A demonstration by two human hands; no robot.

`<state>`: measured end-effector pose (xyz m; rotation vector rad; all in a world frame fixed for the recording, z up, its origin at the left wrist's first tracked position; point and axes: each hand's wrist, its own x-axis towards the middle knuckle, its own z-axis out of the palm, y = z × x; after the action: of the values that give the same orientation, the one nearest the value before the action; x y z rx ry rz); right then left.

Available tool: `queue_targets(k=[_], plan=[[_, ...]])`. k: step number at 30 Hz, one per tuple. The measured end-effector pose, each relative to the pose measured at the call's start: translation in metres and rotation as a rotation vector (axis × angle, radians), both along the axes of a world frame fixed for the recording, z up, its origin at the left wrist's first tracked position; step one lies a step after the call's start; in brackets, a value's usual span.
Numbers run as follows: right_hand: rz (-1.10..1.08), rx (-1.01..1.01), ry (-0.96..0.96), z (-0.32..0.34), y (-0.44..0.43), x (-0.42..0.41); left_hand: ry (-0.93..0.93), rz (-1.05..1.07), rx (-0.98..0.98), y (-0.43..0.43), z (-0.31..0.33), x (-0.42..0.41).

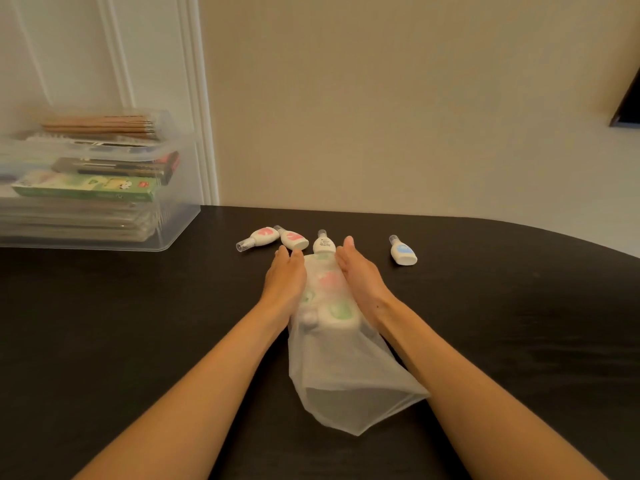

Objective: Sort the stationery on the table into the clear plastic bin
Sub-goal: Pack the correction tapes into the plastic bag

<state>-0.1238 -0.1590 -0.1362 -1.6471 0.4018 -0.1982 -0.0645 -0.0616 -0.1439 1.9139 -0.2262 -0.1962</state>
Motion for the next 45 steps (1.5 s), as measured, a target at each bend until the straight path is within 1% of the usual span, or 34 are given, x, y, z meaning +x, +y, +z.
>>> queue_targets(k=[2,3,4,5,7,8,9,11,13,16,17,19,21,23,24,27,29,31,34,36,38,39,41,43,45], plan=[[-0.081,0.087,-0.066,-0.002,0.000,-0.005,-0.083,-0.026,0.062,0.002,0.001,-0.001],[-0.095,0.090,-0.103,-0.004,-0.002,-0.006,-0.165,-0.038,0.106,0.003,0.002,-0.003],[-0.106,0.019,-0.112,-0.005,-0.005,-0.008,-0.257,-0.056,0.166,0.002,0.004,-0.006],[-0.114,-0.094,-0.105,-0.005,-0.004,-0.011,-0.348,-0.082,0.238,0.001,0.005,-0.008],[-0.032,-0.508,-0.031,-0.007,-0.005,-0.015,-0.467,-0.180,0.409,0.000,0.000,-0.012],[0.041,-0.720,0.044,-0.012,-0.007,-0.016,-0.461,-0.235,0.483,0.000,-0.005,-0.013],[0.099,-0.890,0.113,-0.015,-0.009,-0.017,-0.455,-0.287,0.556,0.002,-0.008,-0.014],[0.125,-0.997,0.202,-0.019,-0.011,-0.018,-0.471,-0.347,0.640,0.007,-0.012,-0.017],[0.118,-1.031,0.251,-0.019,-0.012,-0.022,-0.455,-0.366,0.623,0.014,-0.016,-0.015],[0.092,-1.054,0.288,-0.019,-0.014,-0.031,-0.370,-0.359,0.484,0.023,-0.024,-0.014],[0.078,-1.049,0.282,-0.018,-0.015,-0.035,-0.360,-0.344,0.492,0.027,-0.025,-0.015],[0.059,-0.962,0.230,-0.015,-0.015,-0.041,-0.324,-0.313,0.638,0.034,-0.022,-0.020],[0.077,-0.821,0.136,-0.011,-0.013,-0.051,-0.299,-0.299,0.805,0.042,-0.018,-0.028],[0.116,-0.699,0.073,-0.010,-0.013,-0.060,-0.308,-0.308,0.916,0.045,-0.015,-0.034],[0.136,-0.689,0.071,-0.012,-0.012,-0.065,-0.308,-0.310,0.950,0.046,-0.016,-0.037],[0.176,-0.733,0.111,-0.015,-0.013,-0.074,-0.297,-0.295,0.963,0.046,-0.015,-0.039],[0.179,-0.780,0.104,-0.015,-0.014,-0.079,-0.293,-0.288,0.951,0.045,-0.015,-0.039],[0.142,-0.866,0.066,-0.015,-0.013,-0.084,-0.292,-0.284,0.936,0.045,-0.016,-0.040],[0.078,-1.038,0.045,-0.012,-0.004,-0.087,-0.311,-0.234,0.842,0.044,-0.013,-0.046],[0.046,-1.188,0.037,-0.011,0.000,-0.085,-0.389,-0.196,0.792,0.042,-0.010,-0.047],[0.018,-1.243,0.022,-0.013,0.000,-0.082,-0.524,-0.230,0.801,0.038,-0.011,-0.044],[0.004,-1.220,0.016,-0.014,-0.001,-0.080,-0.571,-0.270,0.815,0.035,-0.012,-0.042],[-0.053,-1.077,0.004,-0.017,-0.008,-0.076,-0.589,-0.339,0.831,0.028,-0.015,-0.039],[-0.154,-0.884,-0.008,-0.018,-0.018,-0.071,-0.581,-0.343,0.851,0.022,-0.010,-0.037],[-0.274,-0.739,-0.014,-0.017,-0.029,-0.066,-0.610,-0.321,0.875,0.014,0.004,-0.032]])
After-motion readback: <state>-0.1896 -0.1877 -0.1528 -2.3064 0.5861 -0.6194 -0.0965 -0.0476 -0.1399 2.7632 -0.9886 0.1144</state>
